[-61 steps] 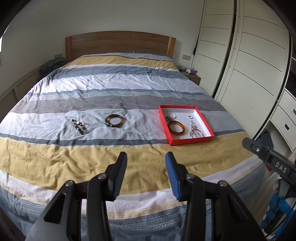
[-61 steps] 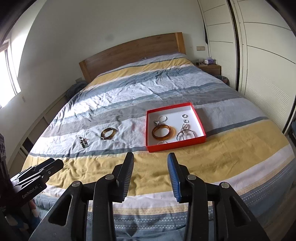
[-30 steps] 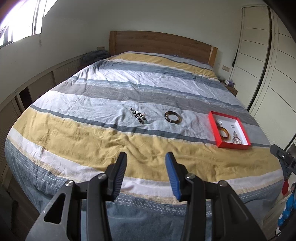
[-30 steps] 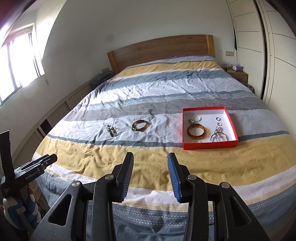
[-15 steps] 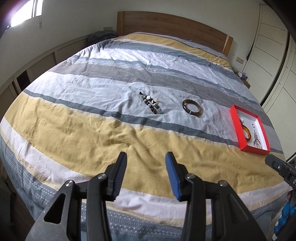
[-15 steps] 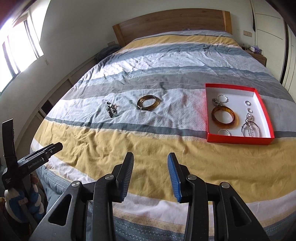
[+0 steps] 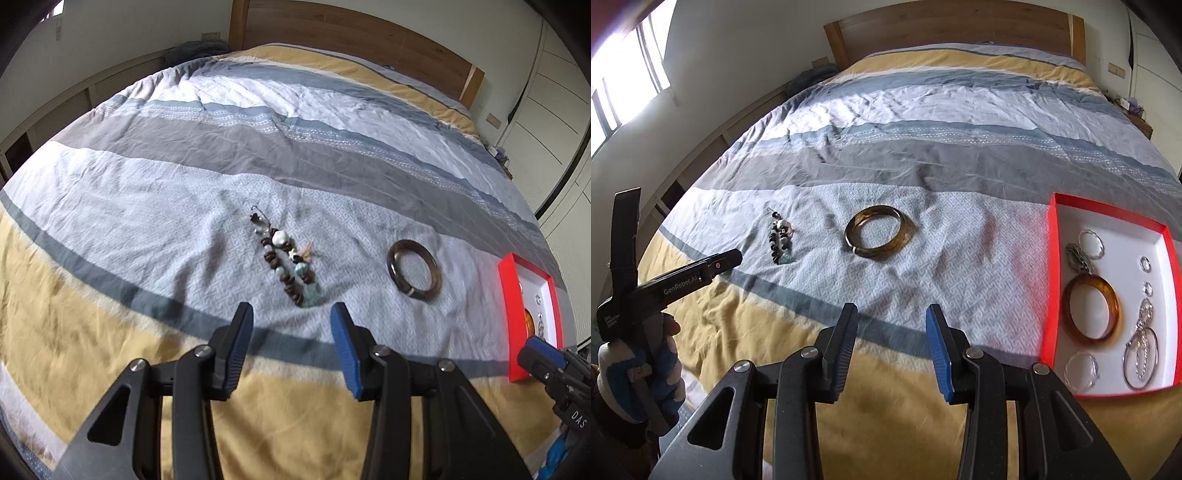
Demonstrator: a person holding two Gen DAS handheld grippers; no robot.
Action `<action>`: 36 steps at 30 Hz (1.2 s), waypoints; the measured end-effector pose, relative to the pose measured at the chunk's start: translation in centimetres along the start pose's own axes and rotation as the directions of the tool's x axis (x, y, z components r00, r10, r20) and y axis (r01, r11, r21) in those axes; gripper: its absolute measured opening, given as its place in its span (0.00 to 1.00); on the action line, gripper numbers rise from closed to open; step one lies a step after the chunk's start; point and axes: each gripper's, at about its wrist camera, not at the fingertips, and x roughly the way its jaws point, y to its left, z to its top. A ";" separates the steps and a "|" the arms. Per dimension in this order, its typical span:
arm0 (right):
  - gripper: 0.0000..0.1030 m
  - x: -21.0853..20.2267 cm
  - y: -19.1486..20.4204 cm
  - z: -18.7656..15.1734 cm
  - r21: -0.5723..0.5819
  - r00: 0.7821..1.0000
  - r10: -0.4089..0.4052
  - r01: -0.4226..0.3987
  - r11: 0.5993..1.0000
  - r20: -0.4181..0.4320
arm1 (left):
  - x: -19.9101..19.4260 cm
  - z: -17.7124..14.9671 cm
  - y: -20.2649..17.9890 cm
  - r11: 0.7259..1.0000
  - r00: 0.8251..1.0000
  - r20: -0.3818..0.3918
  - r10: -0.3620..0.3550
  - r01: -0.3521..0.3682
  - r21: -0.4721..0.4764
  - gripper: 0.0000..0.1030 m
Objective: Organize jewelry
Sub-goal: 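Grasp the brown amber bangle with the right tool while the left tool grasps the beaded charm strand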
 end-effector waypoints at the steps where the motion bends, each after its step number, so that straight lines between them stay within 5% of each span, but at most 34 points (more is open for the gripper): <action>1: 0.37 0.7 -0.1 0.6 0.001 1.000 0.002 -0.002 1.000 0.002 | 0.9 0.5 -0.1 1.000 1.000 -0.003 -0.007 0.007 -0.005 0.40; 12: 0.37 8.2 -0.3 4.9 0.016 1.000 0.029 -0.029 0.999 -0.012 | 8.3 1.6 0.3 0.998 0.999 -0.047 0.020 -0.023 -0.051 0.40; 31: 0.37 15.8 -1.1 5.9 0.015 0.999 0.009 -0.009 1.000 -0.052 | 10.9 1.6 0.4 0.998 0.998 0.025 0.051 -0.050 -0.041 0.40; 36: 0.17 16.0 -1.6 5.7 0.029 1.000 -0.004 0.005 1.000 -0.028 | 10.9 1.7 0.4 0.998 0.998 0.046 0.049 -0.047 -0.048 0.35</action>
